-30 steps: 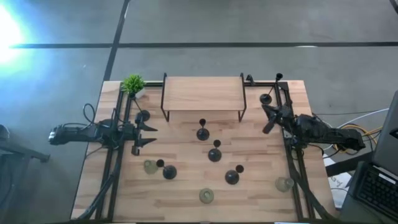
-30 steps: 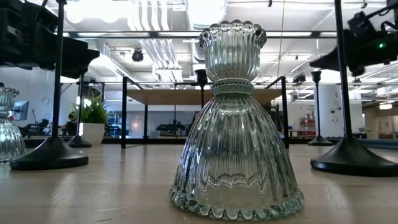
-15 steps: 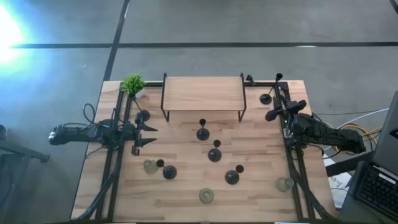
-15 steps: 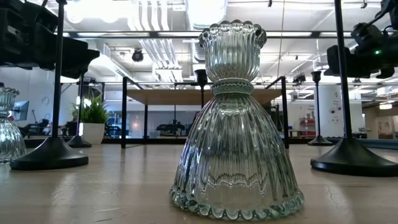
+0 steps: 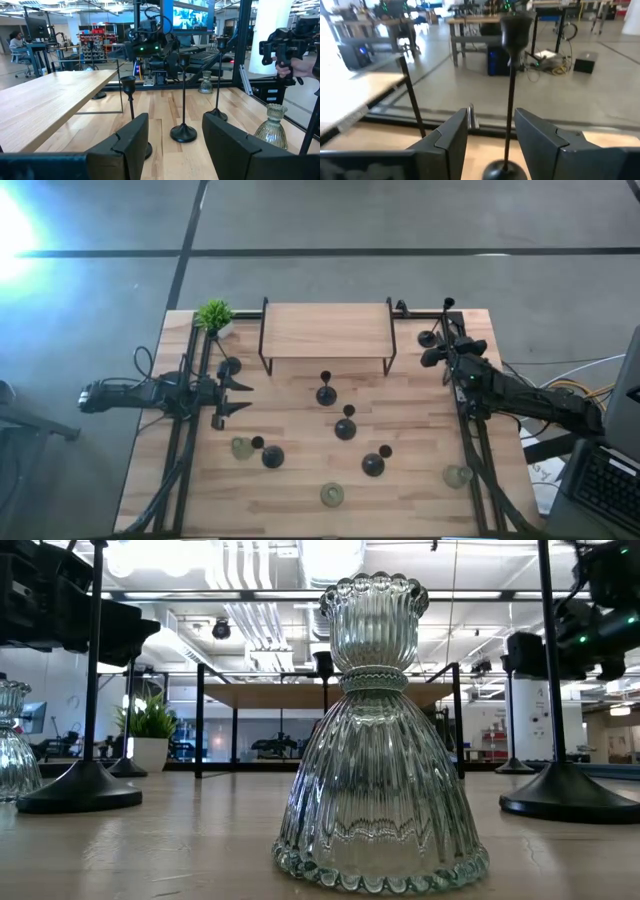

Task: Pick & Place candle stick holders
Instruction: Put the black candle holder on the shelf

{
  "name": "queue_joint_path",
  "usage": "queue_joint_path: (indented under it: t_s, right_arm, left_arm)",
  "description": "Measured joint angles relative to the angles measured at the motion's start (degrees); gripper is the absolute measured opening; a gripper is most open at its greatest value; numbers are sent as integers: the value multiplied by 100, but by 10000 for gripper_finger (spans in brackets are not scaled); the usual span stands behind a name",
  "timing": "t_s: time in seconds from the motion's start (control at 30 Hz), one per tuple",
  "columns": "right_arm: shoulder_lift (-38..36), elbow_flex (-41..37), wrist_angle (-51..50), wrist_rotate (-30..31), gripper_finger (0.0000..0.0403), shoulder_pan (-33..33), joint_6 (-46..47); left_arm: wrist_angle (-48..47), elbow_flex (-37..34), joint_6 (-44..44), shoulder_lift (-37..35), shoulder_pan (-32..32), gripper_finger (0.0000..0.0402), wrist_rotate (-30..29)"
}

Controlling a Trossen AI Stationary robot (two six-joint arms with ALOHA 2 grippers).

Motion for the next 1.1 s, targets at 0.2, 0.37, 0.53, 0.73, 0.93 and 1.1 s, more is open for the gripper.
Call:
queue_joint_path:
  t_s: [0.2, 0.37, 0.53, 0.73, 0.93, 1.1]
  right_arm:
    - [603, 1, 223, -36, 162, -368, 259]
    - [1077, 0, 1012, -454, 178, -788, -43]
    - [1527, 0, 1525, -1062, 188, -1300, -285]
    - [1861, 0, 1536, -1379, 190, -1684, -394]
    - [2096, 0, 1865, -1390, 190, -1920, -449]
    - [2377, 0, 2452, -1584, 189, -2194, -726]
  left_arm:
    - [1, 1, 0, -1, 0, 191, 0]
    - [1, 1, 0, 0, 0, 191, 0]
    - [1, 1, -1, -1, -4, 191, 1]
    - [0, 0, 0, -2, -2, 191, 2]
    - [0, 0, 0, -2, -2, 191, 1]
    - [2, 2, -2, -2, -2, 191, 2]
